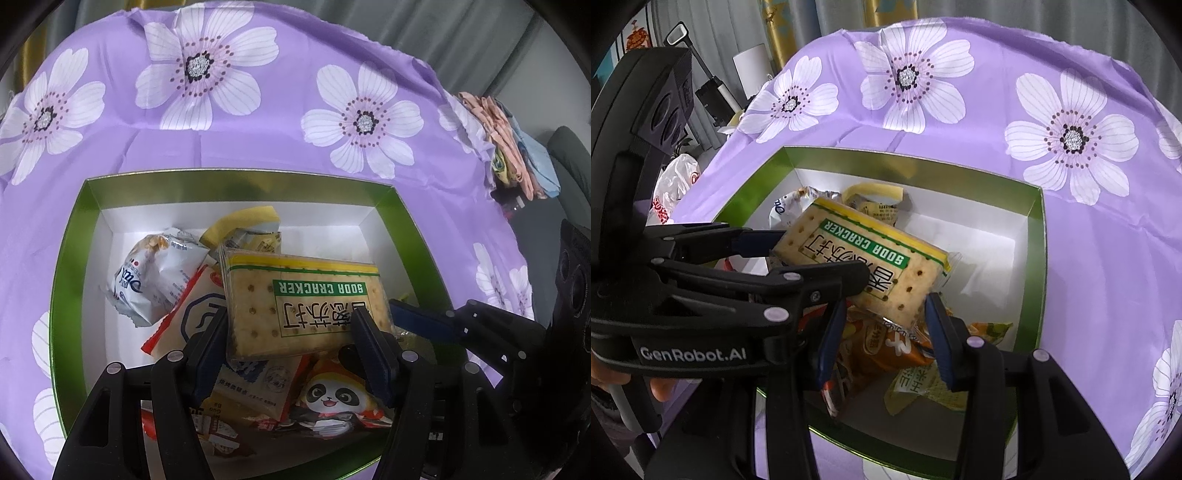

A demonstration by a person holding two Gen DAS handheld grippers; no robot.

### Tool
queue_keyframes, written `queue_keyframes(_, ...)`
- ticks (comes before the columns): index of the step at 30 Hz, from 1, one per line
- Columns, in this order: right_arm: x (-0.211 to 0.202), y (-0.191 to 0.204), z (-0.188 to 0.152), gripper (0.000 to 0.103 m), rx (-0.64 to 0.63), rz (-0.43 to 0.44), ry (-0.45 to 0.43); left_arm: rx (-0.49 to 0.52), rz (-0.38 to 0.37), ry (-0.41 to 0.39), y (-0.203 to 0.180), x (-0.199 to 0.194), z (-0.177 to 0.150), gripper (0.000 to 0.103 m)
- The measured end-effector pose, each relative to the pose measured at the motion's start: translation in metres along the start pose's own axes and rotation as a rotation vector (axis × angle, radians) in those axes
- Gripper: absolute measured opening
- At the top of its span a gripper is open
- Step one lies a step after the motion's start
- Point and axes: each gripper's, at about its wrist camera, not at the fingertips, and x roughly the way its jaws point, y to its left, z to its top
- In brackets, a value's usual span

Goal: Organize snacks
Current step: 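Lower the cracker packet into the box and open the left gripper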

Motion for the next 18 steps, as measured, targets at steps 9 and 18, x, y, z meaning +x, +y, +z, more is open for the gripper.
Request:
queue_keyframes(9,0.0021,-0.0011,0.0012,0.045,0.01,0.006,0.023,-0.006,0.006,0.026,0.0003,0.0032,0.003,0.066)
queue_keyframes(18,0.0036,-0.002,0.0006,0.047,0.024,0.014,0.034,-0.001,0.03,0.036,-0.0035,0.0044,0.0029,0.066)
